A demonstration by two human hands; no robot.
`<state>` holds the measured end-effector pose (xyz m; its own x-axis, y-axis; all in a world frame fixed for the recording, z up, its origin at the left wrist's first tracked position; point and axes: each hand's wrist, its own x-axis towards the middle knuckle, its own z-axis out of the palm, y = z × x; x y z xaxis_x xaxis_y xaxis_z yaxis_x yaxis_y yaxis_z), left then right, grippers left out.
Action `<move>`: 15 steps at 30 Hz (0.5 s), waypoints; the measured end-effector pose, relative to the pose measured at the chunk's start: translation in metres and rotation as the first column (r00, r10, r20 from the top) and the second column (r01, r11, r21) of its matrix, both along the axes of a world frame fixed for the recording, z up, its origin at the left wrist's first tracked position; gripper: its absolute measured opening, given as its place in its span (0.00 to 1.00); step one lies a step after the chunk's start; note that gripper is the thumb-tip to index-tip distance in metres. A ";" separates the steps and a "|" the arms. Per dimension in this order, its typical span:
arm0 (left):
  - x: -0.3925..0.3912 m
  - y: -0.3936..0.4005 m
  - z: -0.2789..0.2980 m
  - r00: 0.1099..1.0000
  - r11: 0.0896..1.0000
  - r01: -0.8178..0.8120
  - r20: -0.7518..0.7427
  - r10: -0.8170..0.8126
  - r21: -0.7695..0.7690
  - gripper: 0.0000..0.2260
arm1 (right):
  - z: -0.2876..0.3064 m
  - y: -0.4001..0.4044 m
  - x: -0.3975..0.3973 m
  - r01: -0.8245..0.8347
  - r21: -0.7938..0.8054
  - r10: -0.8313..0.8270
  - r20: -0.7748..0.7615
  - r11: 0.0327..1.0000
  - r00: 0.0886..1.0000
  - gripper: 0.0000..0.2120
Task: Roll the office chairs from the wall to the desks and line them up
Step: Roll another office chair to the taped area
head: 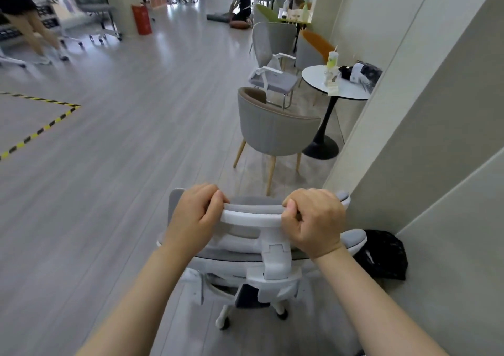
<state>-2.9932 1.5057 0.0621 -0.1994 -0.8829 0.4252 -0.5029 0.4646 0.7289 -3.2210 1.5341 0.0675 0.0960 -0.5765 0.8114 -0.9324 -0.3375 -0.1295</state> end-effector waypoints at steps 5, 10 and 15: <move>0.078 -0.002 -0.006 0.990 0.989 -0.141 -0.028 0.139 -0.048 0.17 | -0.002 -0.041 0.073 -0.157 0.032 0.156 0.030 0.987 0.987 0.15; 0.163 -0.001 -0.019 0.944 0.943 -0.324 -0.103 0.315 -0.083 0.17 | -0.004 -0.074 0.167 -0.288 0.037 0.286 0.059 0.957 0.956 0.13; 0.252 0.001 -0.030 0.883 0.875 -0.465 -0.147 0.447 -0.137 0.19 | -0.008 -0.097 0.265 -0.422 0.003 0.420 0.096 0.906 0.902 0.13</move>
